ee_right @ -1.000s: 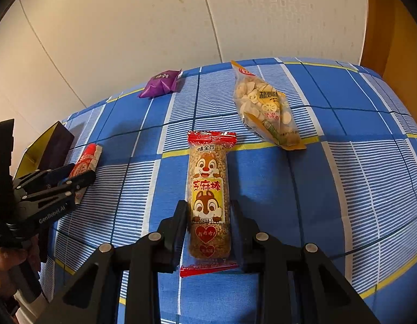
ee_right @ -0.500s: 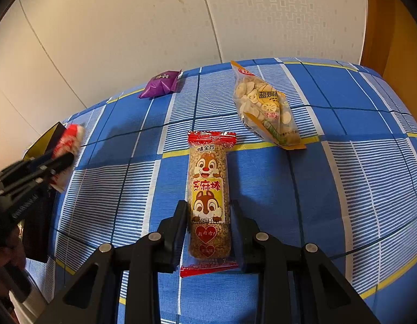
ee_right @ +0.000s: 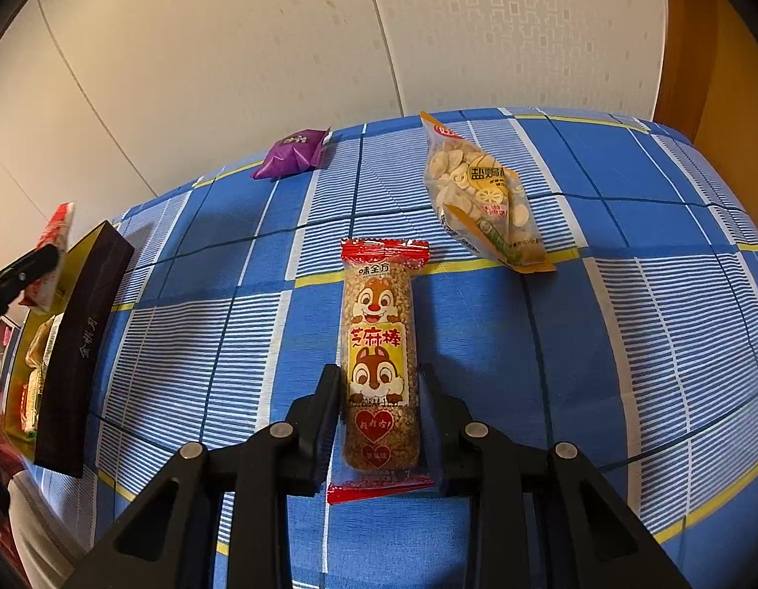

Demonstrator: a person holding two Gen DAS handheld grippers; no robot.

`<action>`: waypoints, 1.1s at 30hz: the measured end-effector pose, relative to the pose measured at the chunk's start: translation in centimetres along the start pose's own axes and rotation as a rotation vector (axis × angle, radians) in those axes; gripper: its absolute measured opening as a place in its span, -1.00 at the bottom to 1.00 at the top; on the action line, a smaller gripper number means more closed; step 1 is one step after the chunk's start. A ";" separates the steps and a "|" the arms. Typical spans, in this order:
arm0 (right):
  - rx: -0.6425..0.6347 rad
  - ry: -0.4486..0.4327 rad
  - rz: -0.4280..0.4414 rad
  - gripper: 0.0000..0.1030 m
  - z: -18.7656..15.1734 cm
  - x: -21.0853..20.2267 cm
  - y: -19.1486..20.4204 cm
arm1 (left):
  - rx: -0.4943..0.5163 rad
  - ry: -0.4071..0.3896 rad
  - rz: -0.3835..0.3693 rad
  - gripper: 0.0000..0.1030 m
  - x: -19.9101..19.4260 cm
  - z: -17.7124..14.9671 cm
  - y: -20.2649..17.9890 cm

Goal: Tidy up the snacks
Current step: 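Carry the red-and-white pastry into the gold tray and open the left gripper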

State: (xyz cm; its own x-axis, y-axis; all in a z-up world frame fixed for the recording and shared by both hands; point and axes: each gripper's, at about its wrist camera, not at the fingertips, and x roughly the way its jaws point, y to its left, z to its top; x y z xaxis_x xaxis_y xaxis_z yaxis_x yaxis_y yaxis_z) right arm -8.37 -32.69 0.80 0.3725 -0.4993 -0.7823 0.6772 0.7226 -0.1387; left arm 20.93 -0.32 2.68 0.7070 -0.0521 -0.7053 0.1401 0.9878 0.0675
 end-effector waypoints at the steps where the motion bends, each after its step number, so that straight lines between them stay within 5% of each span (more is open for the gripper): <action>1: -0.001 0.000 0.000 -0.40 0.0 0.0 0.0 | -0.009 0.000 0.003 -0.45 -0.1 0.0 0.4; 13: -0.014 -0.006 -0.012 -0.40 0.0 0.0 0.0 | -0.164 0.084 0.036 -0.45 1.2 -1.2 9.0; 33: -0.038 -0.010 -0.024 -0.40 0.0 0.0 0.2 | -0.346 0.258 -0.013 -0.44 5.7 -6.5 16.2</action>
State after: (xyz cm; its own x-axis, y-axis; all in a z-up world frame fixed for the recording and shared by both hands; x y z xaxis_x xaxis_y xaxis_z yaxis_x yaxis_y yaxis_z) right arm -8.24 -32.56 0.75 0.3629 -0.5211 -0.7725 0.6616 0.7279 -0.1802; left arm 22.68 16.34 -4.84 0.5045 -0.0696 -0.8606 -0.1240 0.9806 -0.1520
